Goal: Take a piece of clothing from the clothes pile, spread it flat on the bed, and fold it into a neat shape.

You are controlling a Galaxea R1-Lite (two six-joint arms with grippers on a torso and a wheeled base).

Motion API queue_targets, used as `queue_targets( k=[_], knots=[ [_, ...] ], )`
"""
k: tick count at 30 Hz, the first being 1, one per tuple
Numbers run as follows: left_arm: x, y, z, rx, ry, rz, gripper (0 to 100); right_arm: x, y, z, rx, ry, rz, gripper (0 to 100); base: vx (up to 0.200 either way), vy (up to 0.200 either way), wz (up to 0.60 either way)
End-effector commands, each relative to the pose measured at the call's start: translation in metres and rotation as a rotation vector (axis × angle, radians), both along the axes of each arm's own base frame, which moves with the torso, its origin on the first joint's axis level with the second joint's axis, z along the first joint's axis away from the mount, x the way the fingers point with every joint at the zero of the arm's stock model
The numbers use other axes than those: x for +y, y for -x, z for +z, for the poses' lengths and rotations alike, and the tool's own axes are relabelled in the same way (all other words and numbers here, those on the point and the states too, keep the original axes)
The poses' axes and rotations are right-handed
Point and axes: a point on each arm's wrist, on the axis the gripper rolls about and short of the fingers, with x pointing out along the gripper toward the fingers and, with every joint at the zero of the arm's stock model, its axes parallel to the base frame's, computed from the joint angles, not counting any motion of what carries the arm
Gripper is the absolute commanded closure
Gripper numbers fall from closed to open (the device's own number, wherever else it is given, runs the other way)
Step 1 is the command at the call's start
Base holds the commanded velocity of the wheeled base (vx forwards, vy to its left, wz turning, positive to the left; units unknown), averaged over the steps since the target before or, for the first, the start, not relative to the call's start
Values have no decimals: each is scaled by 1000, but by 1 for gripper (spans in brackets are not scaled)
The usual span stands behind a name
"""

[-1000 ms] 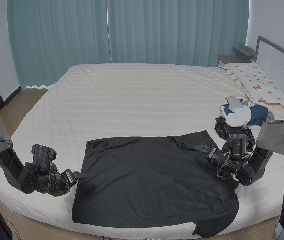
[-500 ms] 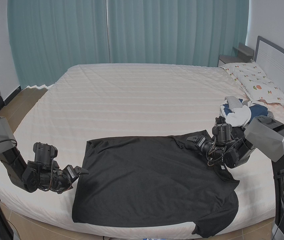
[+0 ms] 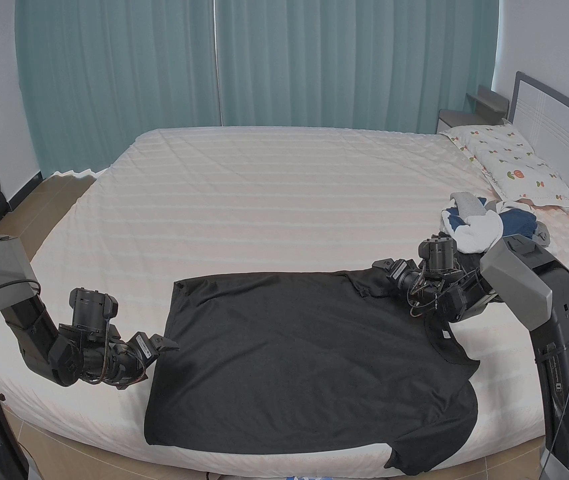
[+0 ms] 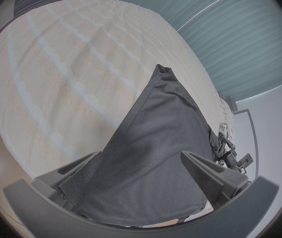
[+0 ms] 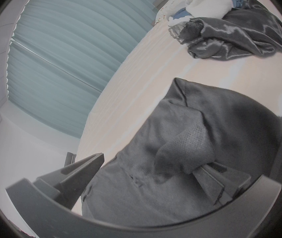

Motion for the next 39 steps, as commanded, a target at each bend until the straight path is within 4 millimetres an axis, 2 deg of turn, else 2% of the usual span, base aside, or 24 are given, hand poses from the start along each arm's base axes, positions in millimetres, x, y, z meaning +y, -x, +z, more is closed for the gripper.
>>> queue_targets(
  k=[1,4,5,6,8,9,13,22,27,29,36,39],
  knots=[
    [0,1,-1,8,0,1,0,5,-14,-10,-35,-5,4,0,0,0,0],
    [0,3,-2,15,0,2,0,5,-38,20,-202,-50,3,0,0,0,0],
    [0,3,-2,15,0,2,0,4,-40,23,-218,-53,3,0,0,0,0],
    [0,4,-2,16,0,2,0,3,-53,30,-301,-69,-8,0,0,0,0],
    [1,6,-2,19,0,2,0,5,-66,31,-383,-79,-20,0,0,0,0],
    [1,8,-3,25,-1,4,0,4,-66,23,-374,-74,-21,0,0,0,0],
    [3,9,-3,30,-1,10,0,8,-65,41,-435,-102,34,0,0,0,0],
    [3,11,-4,22,2,14,0,8,-65,29,-406,-87,54,0,0,0,0],
    [3,11,-5,14,4,15,0,3,-66,35,-364,-76,36,0,0,0,0],
    [3,11,-5,14,4,15,0,7,-63,40,-337,-74,40,0,0,0,0],
    [3,11,-5,12,5,14,0,26,-43,32,-230,-62,88,0,0,0,0],
    [3,11,-5,12,5,14,0,34,-37,22,-151,-40,105,0,0,0,0]
  ],
)
